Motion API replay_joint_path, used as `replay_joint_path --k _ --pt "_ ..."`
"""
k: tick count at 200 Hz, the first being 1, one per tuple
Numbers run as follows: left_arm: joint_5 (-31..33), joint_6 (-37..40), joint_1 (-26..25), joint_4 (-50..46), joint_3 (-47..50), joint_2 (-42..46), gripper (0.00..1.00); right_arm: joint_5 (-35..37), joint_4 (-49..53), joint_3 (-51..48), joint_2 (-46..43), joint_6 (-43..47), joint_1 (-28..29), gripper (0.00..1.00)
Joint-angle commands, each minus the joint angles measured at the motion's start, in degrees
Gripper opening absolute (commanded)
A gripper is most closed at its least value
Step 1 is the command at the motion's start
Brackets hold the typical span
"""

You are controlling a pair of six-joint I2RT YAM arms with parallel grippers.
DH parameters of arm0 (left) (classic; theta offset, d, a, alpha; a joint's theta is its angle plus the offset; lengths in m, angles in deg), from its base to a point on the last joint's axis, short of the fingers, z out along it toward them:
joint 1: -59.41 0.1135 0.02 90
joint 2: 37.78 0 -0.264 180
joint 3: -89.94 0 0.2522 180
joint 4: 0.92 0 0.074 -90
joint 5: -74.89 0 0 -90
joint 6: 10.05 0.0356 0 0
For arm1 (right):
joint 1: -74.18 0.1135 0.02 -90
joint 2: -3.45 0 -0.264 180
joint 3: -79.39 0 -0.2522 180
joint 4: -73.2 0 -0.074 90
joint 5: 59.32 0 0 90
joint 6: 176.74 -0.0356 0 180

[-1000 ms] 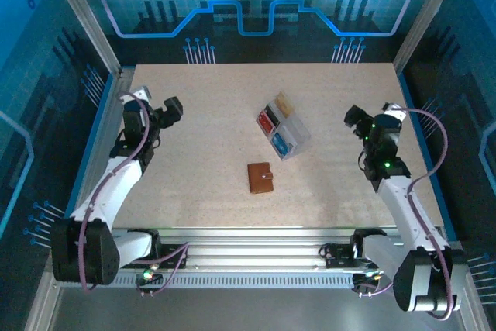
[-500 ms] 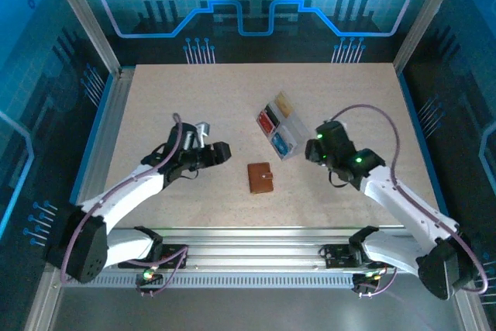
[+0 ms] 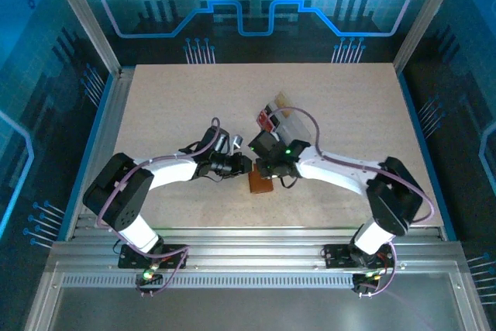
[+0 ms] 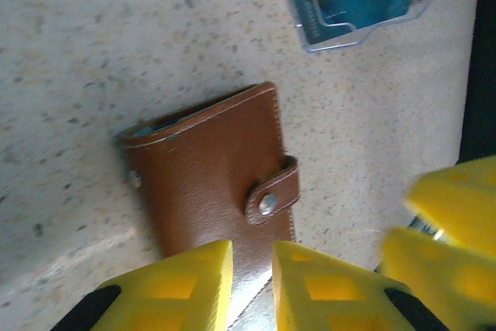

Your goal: Put the credit cards into the card holder

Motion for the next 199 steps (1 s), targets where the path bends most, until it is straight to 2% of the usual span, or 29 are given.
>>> replay_joint_path --k 1,59,100,152,199 --pt "-1.3 0.8 -0.3 0.3 -2.0 -1.7 0.21 -0.5 0.1 2.7 3.7 -0.3 0.9 0.31" --pt "-1.7 2.4 -0.4 -0.4 -4.0 -7.8 0.20 2.3 1.3 5.6 9.2 -1.0 1.3 0.32" --pt "2.3 3.4 -0.6 -4.6 -3.8 -10.2 0.18 2.1 1.6 6.1 12.0 -1.1 0.8 0.34" --pt "4.0 3.0 -0.6 -6.4 -2.8 -11.8 0.16 -1.2 -0.7 5.8 15.0 -0.6 0.6 0.35" --pt "3.8 2.6 -0.6 -5.5 -2.7 -13.9 0.15 -8.2 -6.0 2.9 13.6 0.0 0.5 0.38"
